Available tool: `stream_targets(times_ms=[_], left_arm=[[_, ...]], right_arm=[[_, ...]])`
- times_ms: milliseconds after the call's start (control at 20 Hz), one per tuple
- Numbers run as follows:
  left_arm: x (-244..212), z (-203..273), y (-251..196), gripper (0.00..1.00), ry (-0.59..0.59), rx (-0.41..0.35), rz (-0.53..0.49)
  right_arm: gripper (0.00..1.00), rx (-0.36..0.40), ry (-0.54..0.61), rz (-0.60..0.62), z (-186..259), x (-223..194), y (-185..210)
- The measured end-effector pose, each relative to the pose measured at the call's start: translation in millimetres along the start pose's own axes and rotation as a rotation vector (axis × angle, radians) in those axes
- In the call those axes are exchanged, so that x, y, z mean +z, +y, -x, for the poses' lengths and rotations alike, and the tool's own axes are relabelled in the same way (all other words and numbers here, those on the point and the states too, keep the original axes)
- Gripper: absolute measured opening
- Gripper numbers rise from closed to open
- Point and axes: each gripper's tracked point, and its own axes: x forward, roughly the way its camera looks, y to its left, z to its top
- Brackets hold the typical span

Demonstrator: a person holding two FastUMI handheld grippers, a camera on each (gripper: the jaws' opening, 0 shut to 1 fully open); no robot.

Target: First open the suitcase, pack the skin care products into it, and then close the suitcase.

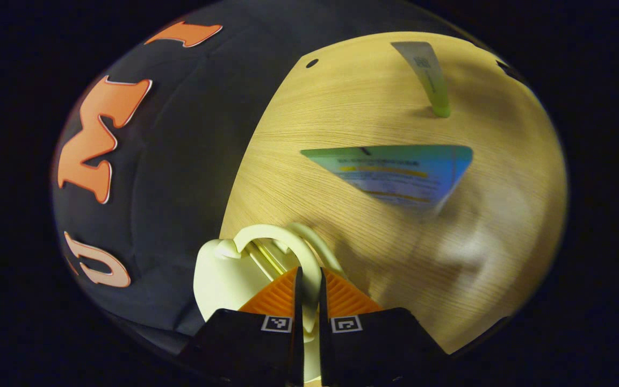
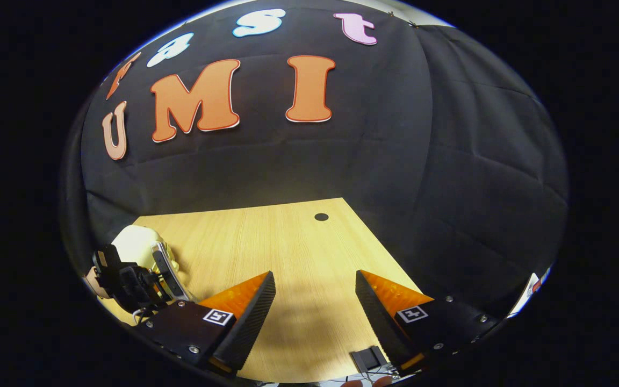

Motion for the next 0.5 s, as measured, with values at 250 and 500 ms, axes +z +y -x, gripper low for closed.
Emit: stream_targets(times_ms=[250,500], left_arm=[[8.3,11.3,2.0,0.12,-0.043,-0.081,0.225],[22.2,40.1,18.2,0.12,-0.120,-0.140,0.467]], right_arm=[[0.95,0.043,-0.007,0.007,-0.7,1.9,18.4],[0.95,0.081,-0.050,-0.004,1.0,16.1,47.0]])
